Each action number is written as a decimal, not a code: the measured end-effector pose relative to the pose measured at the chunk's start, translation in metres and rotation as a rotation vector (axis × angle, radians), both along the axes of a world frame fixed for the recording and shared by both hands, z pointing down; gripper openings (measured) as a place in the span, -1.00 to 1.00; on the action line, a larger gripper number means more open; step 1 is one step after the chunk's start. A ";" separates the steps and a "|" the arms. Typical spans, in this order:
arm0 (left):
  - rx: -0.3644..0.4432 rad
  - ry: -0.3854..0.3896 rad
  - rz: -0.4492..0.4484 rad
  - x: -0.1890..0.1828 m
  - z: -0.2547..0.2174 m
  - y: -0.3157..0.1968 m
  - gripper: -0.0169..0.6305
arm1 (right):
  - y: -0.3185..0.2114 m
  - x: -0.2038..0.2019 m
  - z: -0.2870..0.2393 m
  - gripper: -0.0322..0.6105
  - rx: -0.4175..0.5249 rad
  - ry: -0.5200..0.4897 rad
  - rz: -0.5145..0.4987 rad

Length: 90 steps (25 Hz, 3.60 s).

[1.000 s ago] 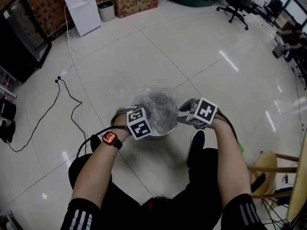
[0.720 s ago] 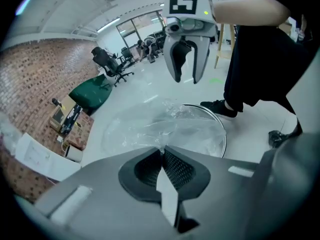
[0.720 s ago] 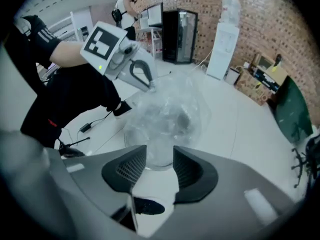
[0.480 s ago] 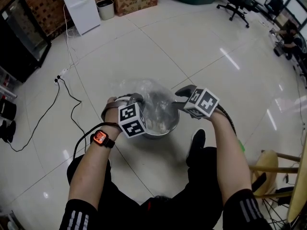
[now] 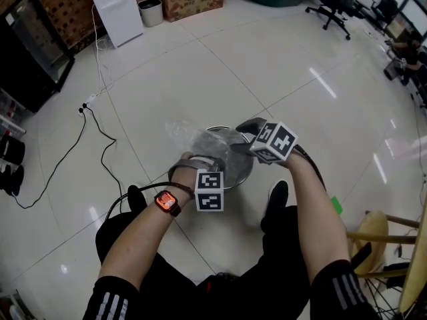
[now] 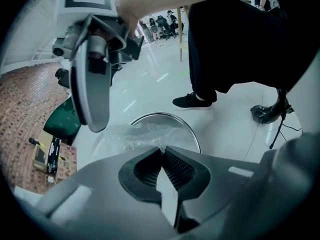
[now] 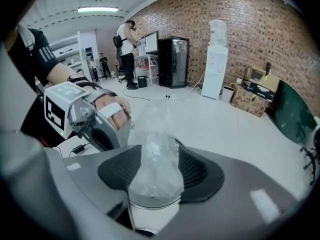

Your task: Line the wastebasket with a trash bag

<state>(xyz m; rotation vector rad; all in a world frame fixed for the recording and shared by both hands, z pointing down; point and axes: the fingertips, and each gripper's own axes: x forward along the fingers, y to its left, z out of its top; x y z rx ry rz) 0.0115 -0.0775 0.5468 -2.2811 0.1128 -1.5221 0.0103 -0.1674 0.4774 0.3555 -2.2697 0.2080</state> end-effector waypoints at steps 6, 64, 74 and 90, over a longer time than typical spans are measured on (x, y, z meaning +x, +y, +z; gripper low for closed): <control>-0.021 0.024 0.018 0.014 0.010 0.007 -0.97 | 0.021 -0.022 0.038 -0.18 -0.048 0.099 -0.091; -0.352 0.298 -0.263 -0.008 -0.012 -0.017 -0.97 | 0.042 0.019 0.051 -0.48 -0.124 0.145 -0.111; -0.273 0.235 -0.112 0.019 -0.015 0.013 -0.97 | -0.005 -0.015 -0.004 -0.24 -0.157 -0.235 0.227; -0.242 0.201 0.019 0.031 -0.018 0.046 -0.97 | 0.031 -0.021 0.064 -0.84 -0.162 0.134 0.059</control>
